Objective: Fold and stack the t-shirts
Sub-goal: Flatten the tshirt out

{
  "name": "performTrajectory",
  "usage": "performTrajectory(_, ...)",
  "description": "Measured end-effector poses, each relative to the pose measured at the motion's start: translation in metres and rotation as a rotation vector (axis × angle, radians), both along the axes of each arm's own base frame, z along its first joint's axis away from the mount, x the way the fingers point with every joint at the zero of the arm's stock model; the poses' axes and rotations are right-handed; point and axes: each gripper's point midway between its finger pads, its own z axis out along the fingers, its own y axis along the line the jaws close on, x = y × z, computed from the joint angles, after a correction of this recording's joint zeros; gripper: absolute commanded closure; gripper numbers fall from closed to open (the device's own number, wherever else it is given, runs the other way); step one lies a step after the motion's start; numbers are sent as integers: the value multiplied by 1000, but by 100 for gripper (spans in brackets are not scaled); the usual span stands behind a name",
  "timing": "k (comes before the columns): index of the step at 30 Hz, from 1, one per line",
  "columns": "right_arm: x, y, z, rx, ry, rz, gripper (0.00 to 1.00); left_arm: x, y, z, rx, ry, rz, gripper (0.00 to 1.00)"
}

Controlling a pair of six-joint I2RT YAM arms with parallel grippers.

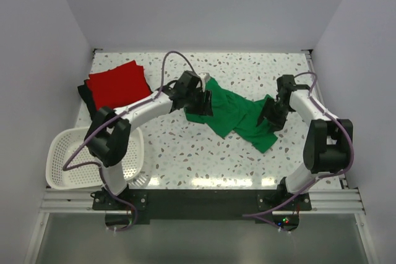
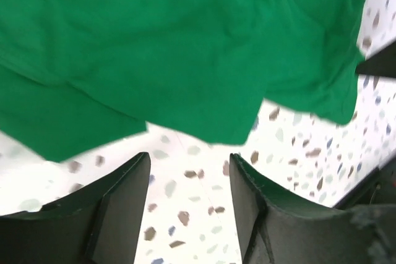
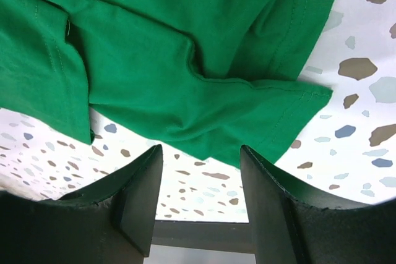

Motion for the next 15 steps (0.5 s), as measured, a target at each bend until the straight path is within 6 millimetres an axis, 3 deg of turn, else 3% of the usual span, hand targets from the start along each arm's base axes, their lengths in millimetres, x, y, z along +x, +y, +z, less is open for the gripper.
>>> performTrajectory(4, 0, -1, 0, 1, 1, -10, 43, -43, -17, -24, 17, 81, -85, 48)
performTrajectory(8, -4, -1, 1, 1, -4, -14, 43, -59, -29, -35, 24, 113, -110, 51)
performTrajectory(15, -13, -3, 6, 3, -24, -19, 43, -91, -66, -63, 87, 148, -210, 53)
